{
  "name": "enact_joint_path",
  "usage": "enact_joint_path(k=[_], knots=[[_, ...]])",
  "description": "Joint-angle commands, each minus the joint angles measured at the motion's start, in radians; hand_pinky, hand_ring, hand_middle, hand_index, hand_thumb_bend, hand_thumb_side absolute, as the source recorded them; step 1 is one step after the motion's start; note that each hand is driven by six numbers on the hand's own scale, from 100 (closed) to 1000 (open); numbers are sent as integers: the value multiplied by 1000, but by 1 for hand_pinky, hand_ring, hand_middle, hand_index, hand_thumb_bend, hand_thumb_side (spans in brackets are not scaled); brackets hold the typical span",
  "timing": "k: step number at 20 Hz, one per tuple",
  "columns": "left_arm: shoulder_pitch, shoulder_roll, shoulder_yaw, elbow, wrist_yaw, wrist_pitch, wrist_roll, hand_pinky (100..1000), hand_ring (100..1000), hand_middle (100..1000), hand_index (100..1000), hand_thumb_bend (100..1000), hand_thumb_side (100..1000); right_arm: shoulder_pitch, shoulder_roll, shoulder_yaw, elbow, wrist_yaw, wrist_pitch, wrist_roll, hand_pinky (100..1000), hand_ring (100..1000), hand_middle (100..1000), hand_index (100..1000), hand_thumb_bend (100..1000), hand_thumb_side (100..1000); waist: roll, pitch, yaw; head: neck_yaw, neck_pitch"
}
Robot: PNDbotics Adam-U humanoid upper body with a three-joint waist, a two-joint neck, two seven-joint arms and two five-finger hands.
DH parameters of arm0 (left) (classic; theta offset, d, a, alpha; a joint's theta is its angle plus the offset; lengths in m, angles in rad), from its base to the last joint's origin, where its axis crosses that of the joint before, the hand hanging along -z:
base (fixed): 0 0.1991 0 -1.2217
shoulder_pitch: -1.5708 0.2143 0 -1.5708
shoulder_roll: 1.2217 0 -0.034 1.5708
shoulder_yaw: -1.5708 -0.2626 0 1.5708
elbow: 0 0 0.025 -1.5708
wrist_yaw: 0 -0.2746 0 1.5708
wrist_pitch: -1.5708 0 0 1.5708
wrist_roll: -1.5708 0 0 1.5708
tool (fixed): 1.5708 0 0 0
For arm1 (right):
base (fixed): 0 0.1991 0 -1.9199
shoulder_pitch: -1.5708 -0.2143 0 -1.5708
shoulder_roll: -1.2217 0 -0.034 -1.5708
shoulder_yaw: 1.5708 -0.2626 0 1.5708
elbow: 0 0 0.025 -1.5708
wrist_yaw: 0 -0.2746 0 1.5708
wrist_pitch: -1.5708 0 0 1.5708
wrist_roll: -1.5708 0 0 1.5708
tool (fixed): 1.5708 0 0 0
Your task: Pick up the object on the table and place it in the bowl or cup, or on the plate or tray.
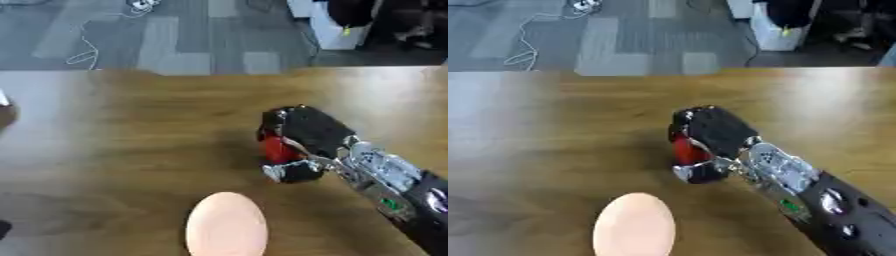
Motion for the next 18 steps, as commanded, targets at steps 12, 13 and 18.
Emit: enact_joint_path(k=[12,13,18], knots=[[10,41,40,-18,8,-1,34,725,1000,635,741,100,699,-7,35,44,-77,26,-40,43,100,111,219,423,100,100,-17,-87,9,39,2],[10,44,40,-18,11,0,34,724,1000,635,741,100,697,-8,43,49,-73,26,-43,46,100,111,220,423,100,100,-20,-93,10,41,1],[5,52,40,-18,22,5,30,722,996,635,741,100,692,-20,79,73,-43,32,-59,54,100,113,221,424,100,100,-31,-113,19,47,-6]])
